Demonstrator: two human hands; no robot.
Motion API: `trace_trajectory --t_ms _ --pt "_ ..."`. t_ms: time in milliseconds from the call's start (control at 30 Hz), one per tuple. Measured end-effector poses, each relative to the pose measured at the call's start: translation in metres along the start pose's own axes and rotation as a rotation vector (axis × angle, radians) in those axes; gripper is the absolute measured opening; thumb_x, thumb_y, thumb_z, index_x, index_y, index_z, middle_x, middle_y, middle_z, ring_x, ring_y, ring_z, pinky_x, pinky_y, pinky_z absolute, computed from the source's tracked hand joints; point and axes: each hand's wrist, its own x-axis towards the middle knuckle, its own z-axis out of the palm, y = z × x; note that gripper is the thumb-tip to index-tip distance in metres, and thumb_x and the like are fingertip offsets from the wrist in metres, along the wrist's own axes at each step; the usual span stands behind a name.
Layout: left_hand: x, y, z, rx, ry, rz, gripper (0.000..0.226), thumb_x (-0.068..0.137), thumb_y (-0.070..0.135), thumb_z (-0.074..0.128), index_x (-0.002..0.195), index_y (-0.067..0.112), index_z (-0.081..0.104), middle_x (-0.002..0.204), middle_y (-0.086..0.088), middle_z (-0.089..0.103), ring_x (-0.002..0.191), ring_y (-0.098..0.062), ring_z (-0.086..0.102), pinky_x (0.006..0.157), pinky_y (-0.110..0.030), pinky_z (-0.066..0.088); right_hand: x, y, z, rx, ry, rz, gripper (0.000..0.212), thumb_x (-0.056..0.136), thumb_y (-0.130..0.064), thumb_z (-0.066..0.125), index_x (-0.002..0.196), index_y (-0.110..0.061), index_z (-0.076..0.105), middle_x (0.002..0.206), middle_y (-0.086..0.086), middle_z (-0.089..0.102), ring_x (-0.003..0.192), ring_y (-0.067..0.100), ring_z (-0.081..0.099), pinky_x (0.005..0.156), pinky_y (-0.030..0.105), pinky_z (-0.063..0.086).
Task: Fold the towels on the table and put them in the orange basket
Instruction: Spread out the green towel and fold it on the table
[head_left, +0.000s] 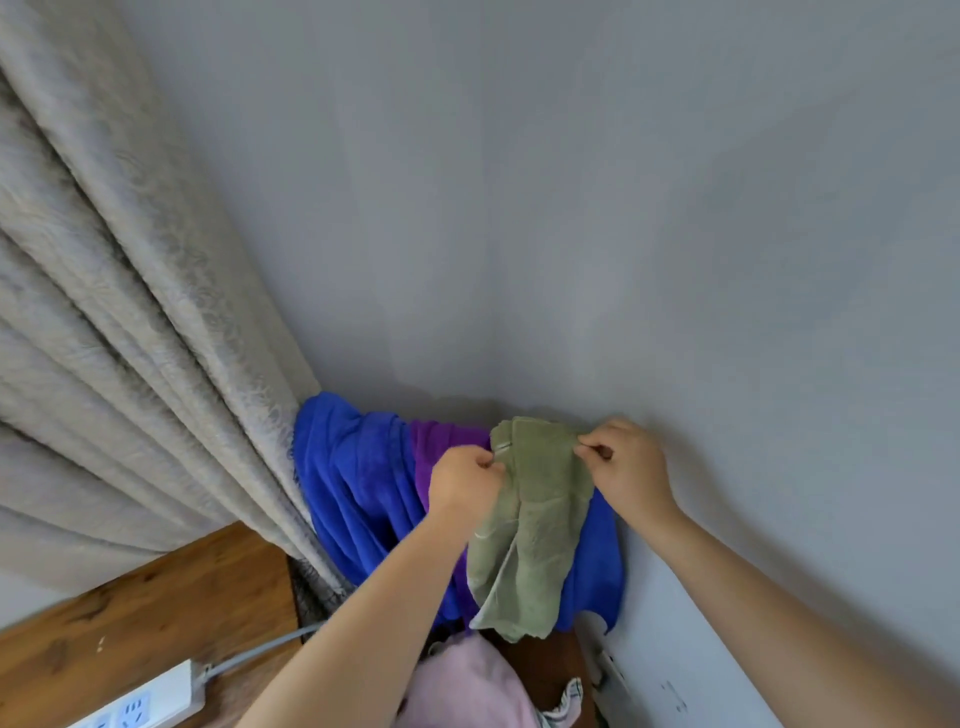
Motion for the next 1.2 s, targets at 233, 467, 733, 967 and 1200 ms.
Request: trace_trajectory --t_ms 233,467,733,967,1200 --pt "-0.01 0.05 -0.044 -0.294 0.139 0.085 0.014 0.086 0.009 0.059 0.088 0.0 0.07 0.09 -0.023 0.068 0.079 -0.027 0.058 0.083 -0.034 0.048 0.017 -0.048 -0.022 0.242 0.281 0.046 0.008 0.078 0.001 0.065 0.071 0.003 0.068 0.067 0.004 0.054 0.059 -0.002 0.042 0.062 -0.002 0.033" --pt "-0.082 0.06 -0.14 -0.604 0.304 0.193 0.029 0.087 0.01 0.058 0.061 0.022 0.061 0.046 0.007 0.048 0.052 -0.011 0.04 0.059 -0.026 0.04 -0.009 -0.157 -0.053 0.402 0.457 -0.209 0.007 0.077 0.001 0.065 0.071 0.003 0.068 0.067 0.003 0.052 0.059 -0.005 0.043 0.062 0.007 0.036" --pt "-0.234 -0.034 -0.255 -0.71 0.571 0.315 0.02 0.087 0.003 0.056 0.072 0.012 0.065 0.047 0.013 0.058 0.048 0.003 0.053 0.05 -0.01 0.042 -0.116 -0.289 -0.036 0.602 0.192 -0.401 0.005 0.078 -0.002 0.065 0.074 -0.001 0.069 0.063 -0.012 0.051 0.059 -0.009 0.05 0.058 0.005 0.037" --pt "-0.344 -0.169 -0.317 -0.546 0.782 0.173 0.012 0.085 0.005 0.059 0.091 0.0 0.069 0.068 0.006 0.059 0.068 -0.008 0.054 0.073 -0.023 0.048 -0.243 -0.368 0.045 0.874 -0.314 -0.124 0.032 0.075 0.003 0.062 0.05 -0.016 0.057 0.035 -0.015 0.049 0.04 -0.005 0.045 0.044 0.005 0.034" --pt "-0.43 -0.322 -0.334 -0.21 0.874 -0.207 0.015 0.086 0.009 0.059 0.093 0.001 0.07 0.096 -0.014 0.07 0.093 -0.024 0.063 0.077 -0.023 0.042 -0.326 -0.379 0.134 0.735 -0.572 -0.01 0.029 0.081 0.0 0.058 0.056 -0.014 0.054 0.055 0.002 0.05 0.054 0.009 0.045 0.054 0.017 0.036"
